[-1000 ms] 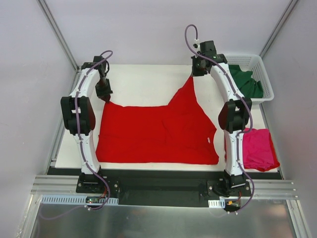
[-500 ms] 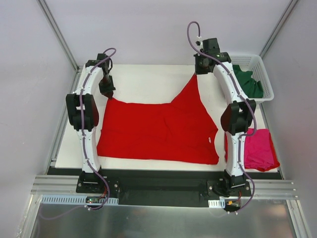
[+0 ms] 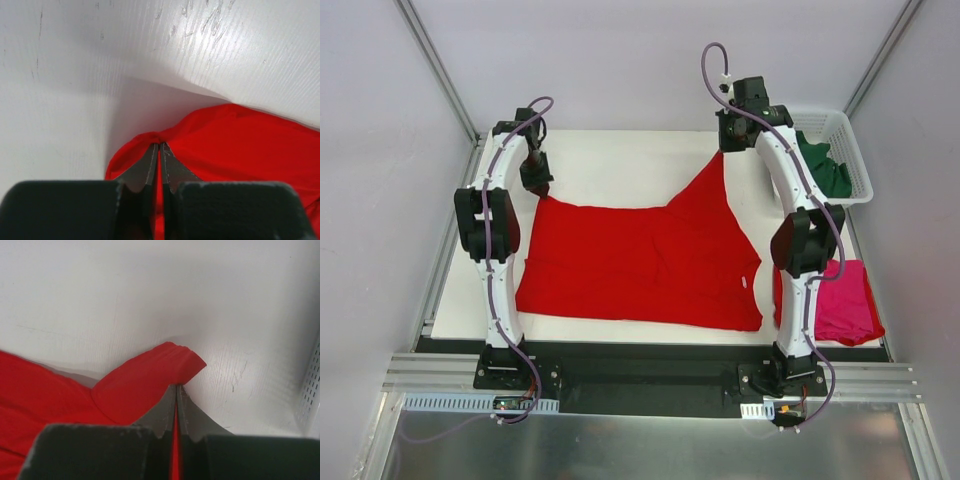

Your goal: Fold and stack the t-shirts

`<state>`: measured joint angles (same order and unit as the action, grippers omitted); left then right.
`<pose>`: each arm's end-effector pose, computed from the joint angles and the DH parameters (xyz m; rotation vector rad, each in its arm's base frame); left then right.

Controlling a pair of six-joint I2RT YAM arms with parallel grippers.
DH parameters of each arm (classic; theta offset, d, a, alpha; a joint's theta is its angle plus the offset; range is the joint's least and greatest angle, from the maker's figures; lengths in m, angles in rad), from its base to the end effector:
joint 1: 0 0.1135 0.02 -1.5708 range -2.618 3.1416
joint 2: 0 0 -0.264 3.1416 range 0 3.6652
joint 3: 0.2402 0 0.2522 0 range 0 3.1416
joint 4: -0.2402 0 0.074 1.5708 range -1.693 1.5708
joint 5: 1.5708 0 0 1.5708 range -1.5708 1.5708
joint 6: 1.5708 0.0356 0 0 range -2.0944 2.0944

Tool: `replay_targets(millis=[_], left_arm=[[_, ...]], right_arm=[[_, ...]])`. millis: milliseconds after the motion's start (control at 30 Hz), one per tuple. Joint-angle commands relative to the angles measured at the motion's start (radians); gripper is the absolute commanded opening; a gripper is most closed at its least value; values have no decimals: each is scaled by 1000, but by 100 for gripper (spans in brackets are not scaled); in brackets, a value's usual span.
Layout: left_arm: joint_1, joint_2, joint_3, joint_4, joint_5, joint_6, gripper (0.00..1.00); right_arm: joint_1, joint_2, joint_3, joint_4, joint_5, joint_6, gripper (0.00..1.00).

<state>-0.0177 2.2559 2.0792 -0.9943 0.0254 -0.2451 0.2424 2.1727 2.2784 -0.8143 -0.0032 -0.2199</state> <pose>0.4813 -0.0094 0.2330 -0.3046 2.7296 -0.1075 0.4756 0.1177 0.3453 -0.5238 2.2184 0.0154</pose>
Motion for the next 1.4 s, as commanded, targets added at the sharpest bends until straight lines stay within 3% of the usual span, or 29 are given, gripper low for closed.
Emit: replay_targets(millis=[0,733,1367], left_arm=[[12,-67,12,-10,22,-5,0],[38,-232,-74,-9,21,0,0],[38,-371,-206,6,-12,4,0]], right_arm=[[-6,-96,-20,-3,12,-10,1],[46,-312,-238,-31,72,-61,1],[57,-454,-304,-125,146,-76,1]])
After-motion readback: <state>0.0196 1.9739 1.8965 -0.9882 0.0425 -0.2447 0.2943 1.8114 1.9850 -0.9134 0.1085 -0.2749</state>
